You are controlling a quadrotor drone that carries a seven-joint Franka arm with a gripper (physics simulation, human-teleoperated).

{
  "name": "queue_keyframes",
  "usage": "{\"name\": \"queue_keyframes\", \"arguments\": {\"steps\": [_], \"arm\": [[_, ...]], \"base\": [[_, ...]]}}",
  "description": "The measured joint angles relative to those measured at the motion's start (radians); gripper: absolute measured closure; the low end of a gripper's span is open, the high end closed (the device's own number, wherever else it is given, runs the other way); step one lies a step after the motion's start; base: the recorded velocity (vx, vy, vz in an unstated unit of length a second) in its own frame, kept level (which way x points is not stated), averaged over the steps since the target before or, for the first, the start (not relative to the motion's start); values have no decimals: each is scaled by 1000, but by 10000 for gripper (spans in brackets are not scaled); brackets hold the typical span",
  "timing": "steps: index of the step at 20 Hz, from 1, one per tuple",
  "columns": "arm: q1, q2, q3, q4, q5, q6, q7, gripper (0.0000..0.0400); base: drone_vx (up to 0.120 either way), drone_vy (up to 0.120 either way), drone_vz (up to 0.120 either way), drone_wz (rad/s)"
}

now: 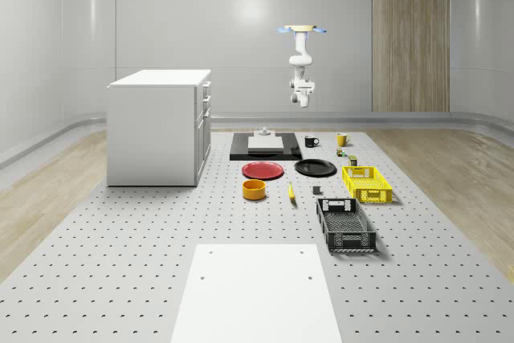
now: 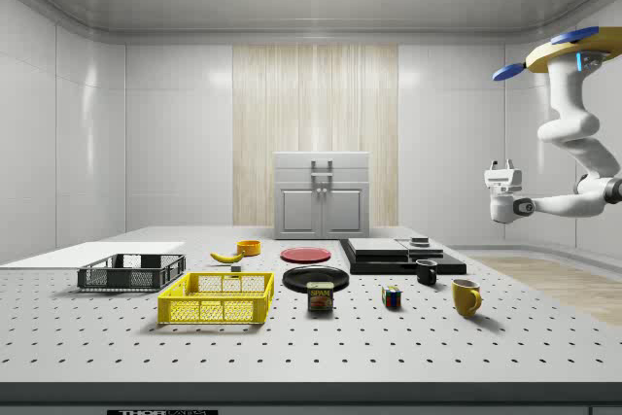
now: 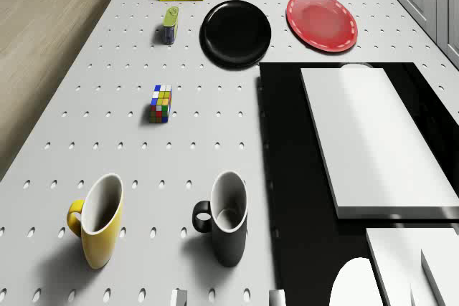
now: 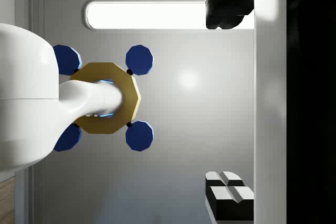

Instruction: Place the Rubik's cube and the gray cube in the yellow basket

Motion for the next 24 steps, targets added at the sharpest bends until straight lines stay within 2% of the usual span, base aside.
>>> {"name": "queue_keyframes", "arguments": {"steps": [4, 11, 16, 24], "arm": [[-2, 13, 1, 85, 1, -69, -1, 0], [-4, 59, 2, 222, 2, -154, -2, 0], [-5, 79, 3, 273, 2, -182, -3, 0], [-7, 85, 4, 295, 2, -191, -3, 0]], "base": [[0, 70, 0, 0], [114, 120, 0, 0], [120, 120, 0, 0], [120, 120, 0, 0]]}}
